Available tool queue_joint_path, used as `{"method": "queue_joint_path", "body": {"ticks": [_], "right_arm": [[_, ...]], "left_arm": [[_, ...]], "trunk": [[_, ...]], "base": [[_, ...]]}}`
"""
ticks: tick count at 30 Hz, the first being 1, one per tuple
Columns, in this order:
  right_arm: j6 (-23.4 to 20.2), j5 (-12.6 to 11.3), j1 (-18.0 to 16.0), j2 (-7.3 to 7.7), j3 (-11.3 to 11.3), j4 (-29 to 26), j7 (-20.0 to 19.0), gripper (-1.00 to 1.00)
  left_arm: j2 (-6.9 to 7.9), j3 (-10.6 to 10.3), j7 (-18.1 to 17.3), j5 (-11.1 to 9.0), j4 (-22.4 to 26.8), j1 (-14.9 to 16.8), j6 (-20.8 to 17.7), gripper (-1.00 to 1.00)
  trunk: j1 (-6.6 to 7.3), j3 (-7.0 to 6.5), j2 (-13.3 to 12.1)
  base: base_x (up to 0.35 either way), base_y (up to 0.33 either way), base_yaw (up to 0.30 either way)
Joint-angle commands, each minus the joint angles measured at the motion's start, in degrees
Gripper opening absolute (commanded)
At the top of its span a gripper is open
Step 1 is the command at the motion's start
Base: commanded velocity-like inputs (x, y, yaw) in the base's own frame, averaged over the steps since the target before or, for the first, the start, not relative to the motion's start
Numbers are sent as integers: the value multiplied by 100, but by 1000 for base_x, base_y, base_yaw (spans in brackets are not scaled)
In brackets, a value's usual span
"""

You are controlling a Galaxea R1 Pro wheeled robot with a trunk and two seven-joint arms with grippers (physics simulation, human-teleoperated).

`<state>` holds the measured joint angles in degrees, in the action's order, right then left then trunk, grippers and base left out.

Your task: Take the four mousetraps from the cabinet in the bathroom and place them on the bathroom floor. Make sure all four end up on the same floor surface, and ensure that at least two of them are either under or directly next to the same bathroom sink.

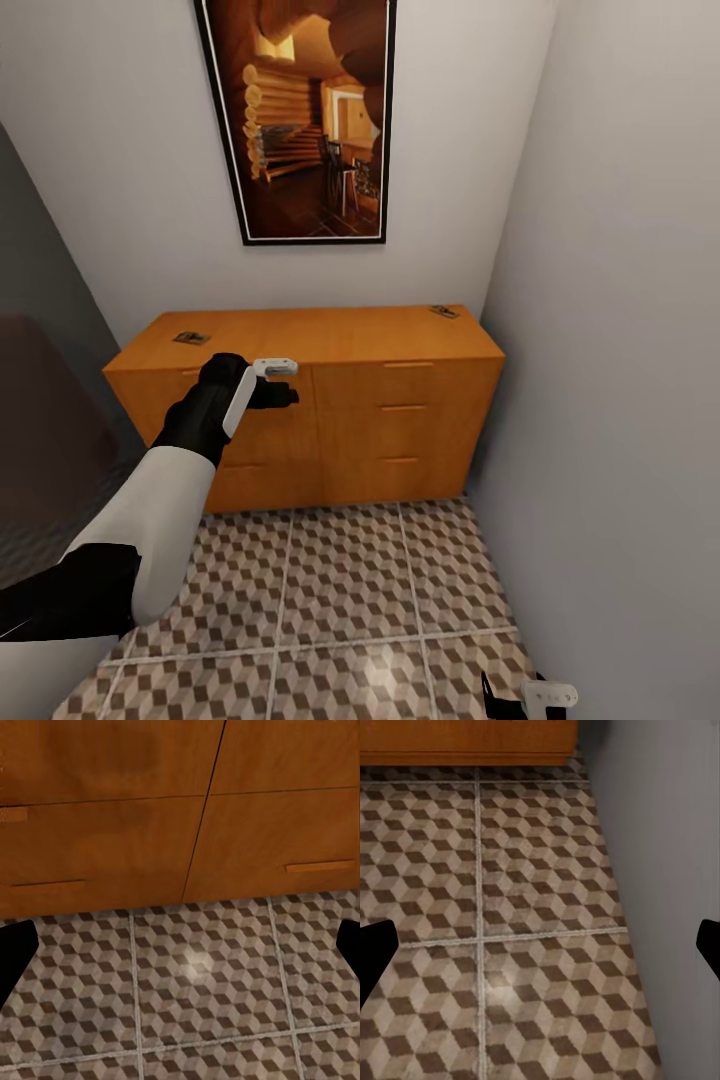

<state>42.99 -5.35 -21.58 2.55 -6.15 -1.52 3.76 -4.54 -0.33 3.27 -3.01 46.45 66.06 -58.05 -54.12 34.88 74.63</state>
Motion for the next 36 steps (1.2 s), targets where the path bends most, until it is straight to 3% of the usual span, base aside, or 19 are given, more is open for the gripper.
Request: {"method": "queue_joint_path", "body": {"ticks": [1, 36], "right_arm": [[15, -54, -3, 0, -53, 3, 11, 100], [13, -54, -4, 0, -53, 3, 11, 100]], "left_arm": [[0, -5, 34, -33, 4, 3, -22, 100], [4, -11, 34, -25, 3, 3, -22, 100]], "trunk": [[0, -4, 3], [0, -316, 3]], "base": [[0, 0, 0], [0, 0, 0]]}}
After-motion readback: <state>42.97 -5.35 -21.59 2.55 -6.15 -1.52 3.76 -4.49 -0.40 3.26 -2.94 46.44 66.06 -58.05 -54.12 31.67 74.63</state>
